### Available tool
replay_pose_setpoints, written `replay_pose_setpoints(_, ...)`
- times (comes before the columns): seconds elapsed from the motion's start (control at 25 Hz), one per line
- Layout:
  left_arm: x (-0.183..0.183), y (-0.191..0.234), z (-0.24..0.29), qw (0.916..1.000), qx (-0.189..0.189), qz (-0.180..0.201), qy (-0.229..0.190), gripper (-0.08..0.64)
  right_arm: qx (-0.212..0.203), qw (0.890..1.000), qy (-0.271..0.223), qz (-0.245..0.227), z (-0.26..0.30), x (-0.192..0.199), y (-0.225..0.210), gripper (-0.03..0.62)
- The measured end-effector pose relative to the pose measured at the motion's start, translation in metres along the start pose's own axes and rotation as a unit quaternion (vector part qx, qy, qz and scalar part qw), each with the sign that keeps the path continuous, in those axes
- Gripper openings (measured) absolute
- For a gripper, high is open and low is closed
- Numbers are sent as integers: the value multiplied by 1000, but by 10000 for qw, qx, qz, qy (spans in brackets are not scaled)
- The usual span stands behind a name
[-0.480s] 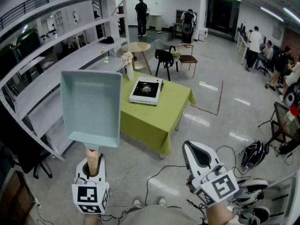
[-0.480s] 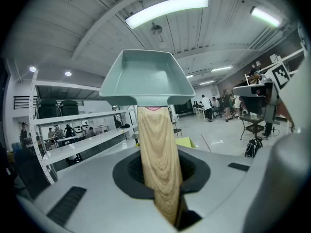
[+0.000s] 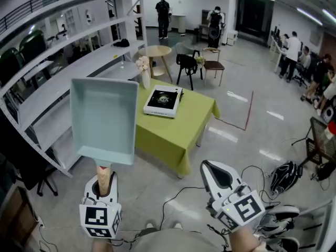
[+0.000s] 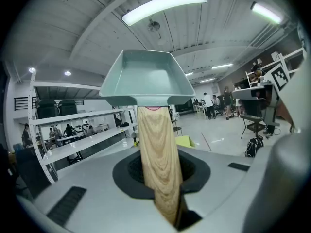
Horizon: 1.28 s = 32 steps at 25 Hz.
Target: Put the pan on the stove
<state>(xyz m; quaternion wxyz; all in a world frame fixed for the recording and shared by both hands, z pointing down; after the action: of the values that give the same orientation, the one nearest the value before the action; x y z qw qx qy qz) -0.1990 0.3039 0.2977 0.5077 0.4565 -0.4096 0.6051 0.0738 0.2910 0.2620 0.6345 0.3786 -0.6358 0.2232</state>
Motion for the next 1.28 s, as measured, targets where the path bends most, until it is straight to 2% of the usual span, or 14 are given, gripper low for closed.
replay_pose_setpoints(0.36,-5,-17,20,10000,-24,18,68,67,-10,9999,1,117,-5,19,-28,6)
replay_pose_setpoints(0.64,-2,-22,54,9999,40,58,102,67,59,9996,192,-194,5,41,-43,6)
replay_pose_setpoints(0.76,0,-20,75,9998,86,114,134,67,86,9997,214,-94,15,56,-50,6)
replay_pose_setpoints(1.04,8,-13,123,9989,273,-31,372,67,92,9986,509,147,44,85,-67,6)
replay_pose_setpoints(1.28,17,3,176,9973,365,-30,630,69,71,9970,743,190,91,110,-84,6)
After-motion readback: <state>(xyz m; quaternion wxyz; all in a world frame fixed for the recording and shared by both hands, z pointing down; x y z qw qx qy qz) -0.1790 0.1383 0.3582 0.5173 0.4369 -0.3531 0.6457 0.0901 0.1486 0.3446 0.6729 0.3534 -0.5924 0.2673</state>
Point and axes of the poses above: the fingertips, and each gripper's own axes: z forward along the fingers, y to its left, x out of its underside, the point moved 2 cm from there along -z, backward along the fingers, and after that the axes turned 13 degrees about -z, right-handed, at the moved point
